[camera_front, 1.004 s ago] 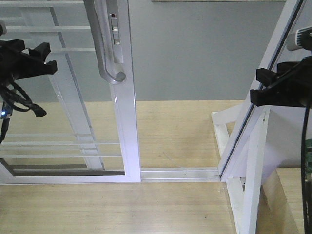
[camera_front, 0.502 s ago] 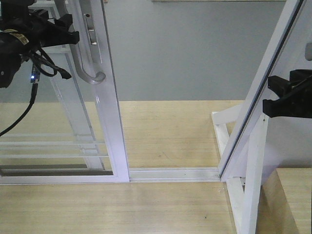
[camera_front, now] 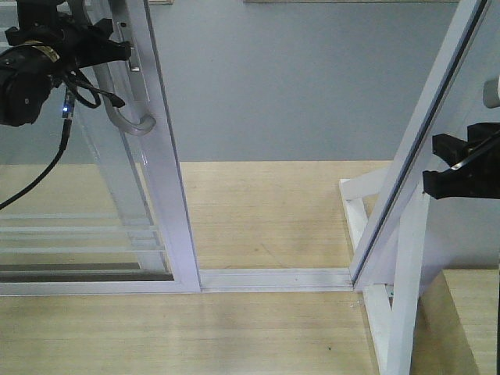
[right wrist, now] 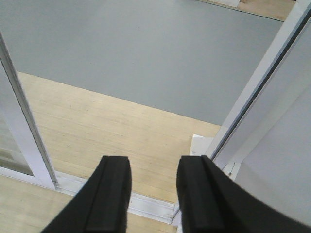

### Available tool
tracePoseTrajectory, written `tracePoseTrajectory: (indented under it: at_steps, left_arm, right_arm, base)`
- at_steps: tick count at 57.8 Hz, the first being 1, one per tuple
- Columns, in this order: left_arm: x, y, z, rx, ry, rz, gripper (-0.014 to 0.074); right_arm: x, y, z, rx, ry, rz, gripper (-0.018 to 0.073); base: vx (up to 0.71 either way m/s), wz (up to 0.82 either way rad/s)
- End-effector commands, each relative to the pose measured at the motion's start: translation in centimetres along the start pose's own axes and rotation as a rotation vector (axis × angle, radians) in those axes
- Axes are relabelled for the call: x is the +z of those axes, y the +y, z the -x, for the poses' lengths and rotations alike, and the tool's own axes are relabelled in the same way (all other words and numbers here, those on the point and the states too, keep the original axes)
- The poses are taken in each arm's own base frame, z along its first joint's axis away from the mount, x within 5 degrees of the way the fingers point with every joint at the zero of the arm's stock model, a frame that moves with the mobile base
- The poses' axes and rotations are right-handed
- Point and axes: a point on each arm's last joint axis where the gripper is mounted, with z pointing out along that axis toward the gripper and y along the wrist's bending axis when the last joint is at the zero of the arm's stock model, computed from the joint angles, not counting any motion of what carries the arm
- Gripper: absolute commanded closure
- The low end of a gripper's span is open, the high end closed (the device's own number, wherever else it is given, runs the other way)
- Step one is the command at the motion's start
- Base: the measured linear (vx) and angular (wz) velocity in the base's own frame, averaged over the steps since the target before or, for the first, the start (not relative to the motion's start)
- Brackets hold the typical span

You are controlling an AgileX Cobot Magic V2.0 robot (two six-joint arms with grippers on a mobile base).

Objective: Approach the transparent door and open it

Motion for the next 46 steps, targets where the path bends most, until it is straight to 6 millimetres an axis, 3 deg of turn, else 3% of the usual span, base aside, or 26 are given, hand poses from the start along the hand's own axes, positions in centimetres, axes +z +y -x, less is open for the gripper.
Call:
tracePoseTrajectory:
  at_steps: [1, 13, 32, 46]
  left_arm:
    - [-0.9, 0.7, 3.5, -0.047, -0.144, 0.038, 0.0303]
    - [-1.0, 3.8, 2.9, -0.156, -0.097, 0.147, 0.0302]
    - [-1.4, 5.2, 2.6, -0.102, -0.044, 0.175, 0.0294]
    - [-1.7, 6.0, 2.6, -0.096, -0.032, 0.192, 0.0207]
  right_arm:
    - [-0.7, -0.3, 1.7, -0.027, -0.112, -0.011, 0.0227]
    - [-0.7, -0.3, 1.7, -0.038, -0.113, -0.016, 0.0227]
    - [-0.7, -0.3, 1.7, -0.039, -0.113, -0.017, 0.0227]
    - [-0.7, -0.3, 1.7, -0.044, -0.113, -0.019, 0.0227]
  base:
    - [0.00, 0.00]
    - [0.00, 0.00]
    - [0.00, 0.00]
    - [0.00, 0.00]
